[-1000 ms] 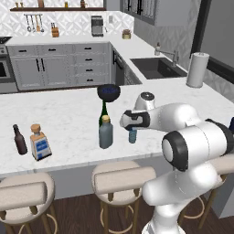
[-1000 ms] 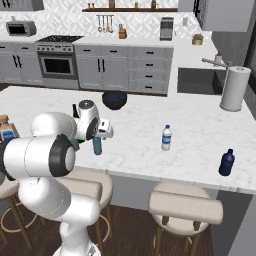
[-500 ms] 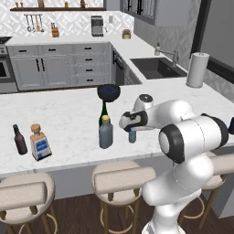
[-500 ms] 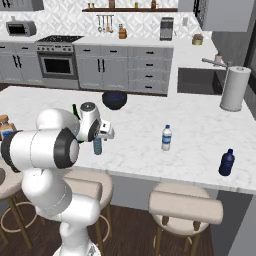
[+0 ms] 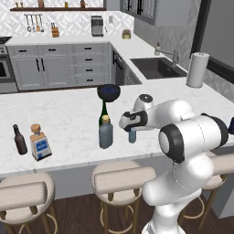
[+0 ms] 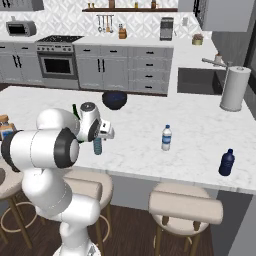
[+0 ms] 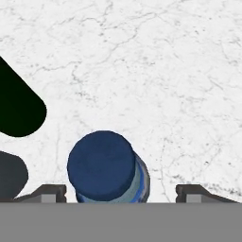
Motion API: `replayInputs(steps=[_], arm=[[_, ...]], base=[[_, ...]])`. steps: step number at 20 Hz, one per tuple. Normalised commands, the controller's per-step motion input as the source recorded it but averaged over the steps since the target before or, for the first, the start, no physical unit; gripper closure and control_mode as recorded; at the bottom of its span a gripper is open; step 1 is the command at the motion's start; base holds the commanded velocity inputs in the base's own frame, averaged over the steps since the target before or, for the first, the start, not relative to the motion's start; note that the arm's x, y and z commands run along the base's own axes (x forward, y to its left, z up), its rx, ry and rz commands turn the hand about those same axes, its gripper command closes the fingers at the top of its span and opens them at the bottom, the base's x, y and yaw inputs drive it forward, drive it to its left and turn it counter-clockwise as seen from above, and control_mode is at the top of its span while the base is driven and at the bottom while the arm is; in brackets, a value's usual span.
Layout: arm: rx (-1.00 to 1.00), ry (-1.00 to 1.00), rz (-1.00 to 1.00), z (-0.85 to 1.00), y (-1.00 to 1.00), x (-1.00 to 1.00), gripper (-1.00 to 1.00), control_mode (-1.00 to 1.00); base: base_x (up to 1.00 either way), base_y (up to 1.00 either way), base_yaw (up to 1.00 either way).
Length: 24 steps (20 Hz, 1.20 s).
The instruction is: Move the plastic bottles in the middle to the plastics group, and the glass bottles in the middle to the glass group.
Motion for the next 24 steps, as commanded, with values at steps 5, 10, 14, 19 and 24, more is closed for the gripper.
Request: replayInputs(steps=[5, 10, 14, 19, 24], arm=[[0.0, 0.0, 0.0, 0.0, -0.02, -0.01, 1.0, -1.0], [0.0, -0.04, 0.0, 0.19, -0.53, -0.27, 1.0, -1.0], [0.0, -0.04, 0.0, 0.34, -0.88, -0.21, 1.0, -1.0], [0.0, 0.0, -0.03, 0.19, -1.0, 0.0, 1.0, -1.0], [0.0, 0.02, 0.0, 0.02, -1.0, 0.0, 1.0, -1.0]], base=[[0.0, 0.0, 0.0], [0.0, 0.0, 0.0], [0.0, 0.0, 0.0], [0.0, 0.0, 0.0], [0.0, 0.0, 0.0]])
